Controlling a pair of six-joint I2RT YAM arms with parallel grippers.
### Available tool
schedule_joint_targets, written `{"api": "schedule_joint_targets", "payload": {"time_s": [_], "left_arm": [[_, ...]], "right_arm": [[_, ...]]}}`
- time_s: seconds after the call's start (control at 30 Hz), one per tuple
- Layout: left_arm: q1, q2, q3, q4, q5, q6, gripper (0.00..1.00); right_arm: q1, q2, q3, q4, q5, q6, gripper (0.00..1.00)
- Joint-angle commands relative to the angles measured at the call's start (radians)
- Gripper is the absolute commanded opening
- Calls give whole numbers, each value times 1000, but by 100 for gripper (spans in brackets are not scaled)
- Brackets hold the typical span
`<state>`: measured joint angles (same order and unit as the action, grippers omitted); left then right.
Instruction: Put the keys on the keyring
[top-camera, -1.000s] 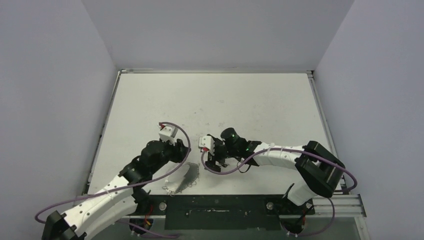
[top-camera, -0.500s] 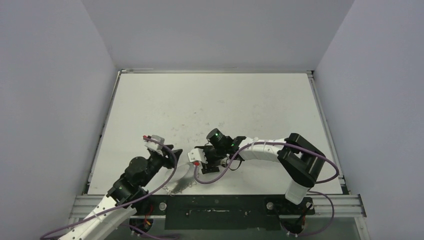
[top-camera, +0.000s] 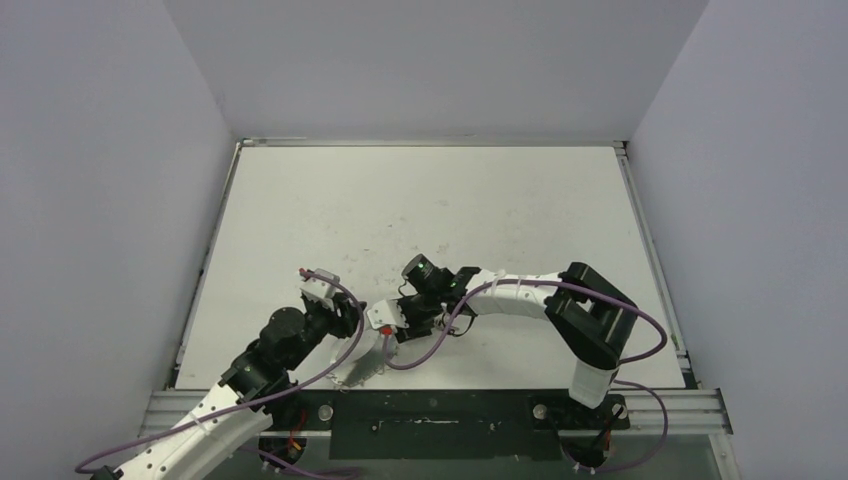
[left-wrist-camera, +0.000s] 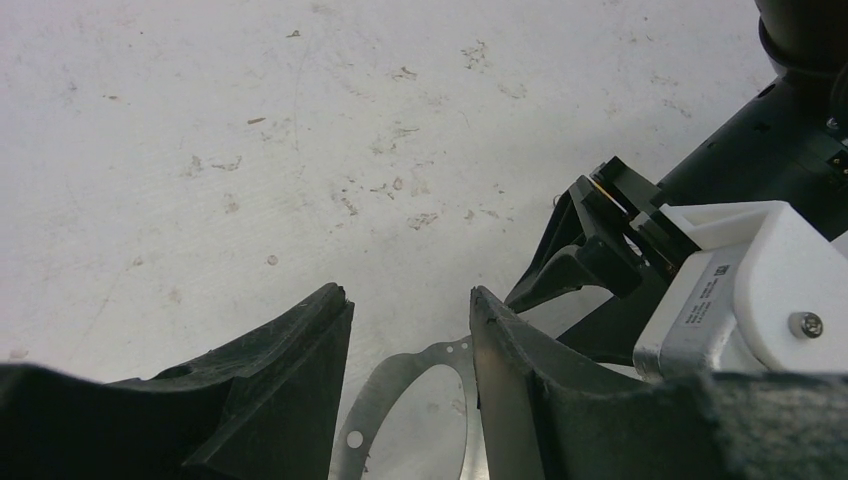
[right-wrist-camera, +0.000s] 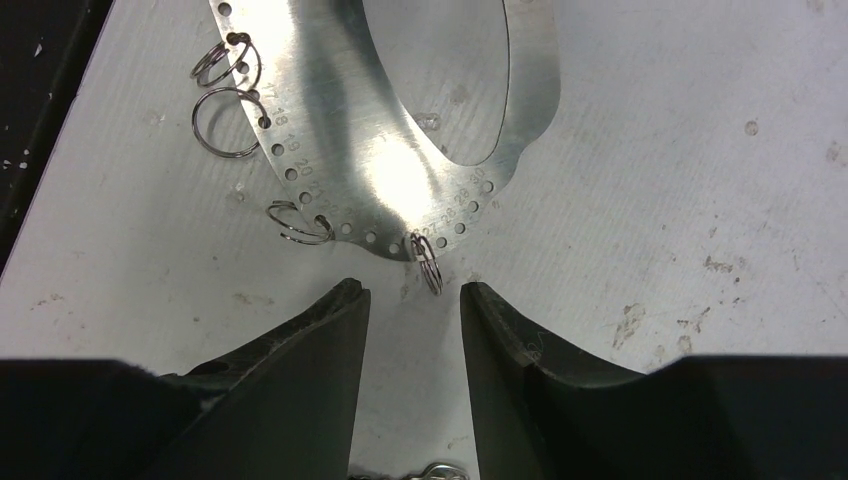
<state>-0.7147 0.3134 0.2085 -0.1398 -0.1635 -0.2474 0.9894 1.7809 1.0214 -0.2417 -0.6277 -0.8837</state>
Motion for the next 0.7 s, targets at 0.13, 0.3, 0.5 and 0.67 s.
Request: {"api": "schedule_joint_targets", "payload": {"time_s": [0.13, 0.3, 0.5, 0.67], "left_arm": [[-5, 2, 66, -9, -5, 44, 45], [-5, -11, 66, -10, -8, 48, 45], [-6, -24, 67, -20, -7, 46, 45], [-6, -33, 60, -22, -10, 44, 45]], "right_arm": [[17, 29, 59, 2, -35, -27, 37], [25, 56, 86, -17, -21, -27, 27], [26, 67, 109, -42, -6, -23, 1], [16, 38, 91, -16, -14, 16, 0]]}}
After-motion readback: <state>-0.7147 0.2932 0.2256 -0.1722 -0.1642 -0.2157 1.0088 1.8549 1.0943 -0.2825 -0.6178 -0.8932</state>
